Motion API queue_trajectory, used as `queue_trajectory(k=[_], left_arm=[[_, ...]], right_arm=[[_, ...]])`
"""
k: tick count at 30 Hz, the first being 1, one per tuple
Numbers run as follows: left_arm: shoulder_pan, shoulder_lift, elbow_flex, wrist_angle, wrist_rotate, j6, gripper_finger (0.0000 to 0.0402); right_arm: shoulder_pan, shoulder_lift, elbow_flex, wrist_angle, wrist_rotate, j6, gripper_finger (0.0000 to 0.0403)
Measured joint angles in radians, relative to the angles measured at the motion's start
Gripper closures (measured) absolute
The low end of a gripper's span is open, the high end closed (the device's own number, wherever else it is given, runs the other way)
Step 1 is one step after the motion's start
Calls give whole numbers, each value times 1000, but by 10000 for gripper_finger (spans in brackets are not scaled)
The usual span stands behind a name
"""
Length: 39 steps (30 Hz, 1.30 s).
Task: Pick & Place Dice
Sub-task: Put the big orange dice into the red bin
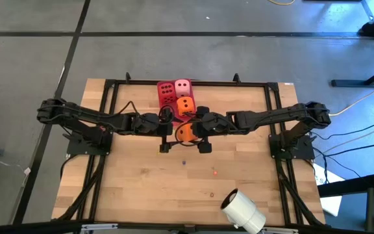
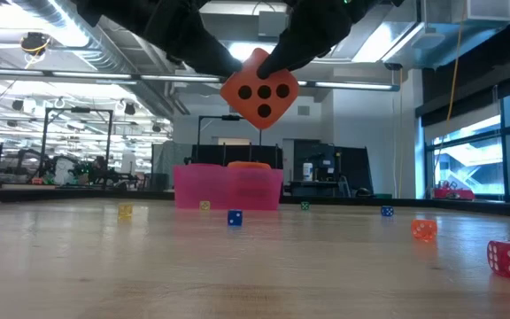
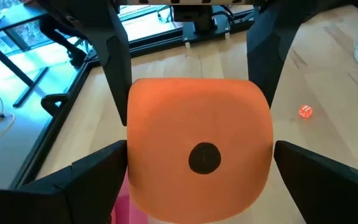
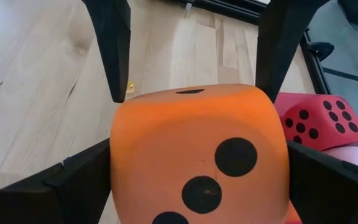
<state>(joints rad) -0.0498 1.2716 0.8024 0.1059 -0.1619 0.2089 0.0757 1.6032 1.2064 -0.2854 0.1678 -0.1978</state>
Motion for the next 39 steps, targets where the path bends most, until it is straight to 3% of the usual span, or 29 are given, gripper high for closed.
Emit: queue_trajectory(k=[5, 14, 21, 39], left_arm=[[0, 0, 0, -1, 0, -71, 2], [-1, 0, 0, -5, -71, -14, 2], [-1, 0, 1, -4, -57, -14, 2], [-1, 6, 2, -21, -83, -66, 1]], right_arm=[[0, 0, 0, -2, 0, 13, 3], [-1, 0, 0, 1, 4, 70, 3], [0, 0, 0, 2, 51, 82, 3], [0, 1, 0, 37, 49, 59, 3]])
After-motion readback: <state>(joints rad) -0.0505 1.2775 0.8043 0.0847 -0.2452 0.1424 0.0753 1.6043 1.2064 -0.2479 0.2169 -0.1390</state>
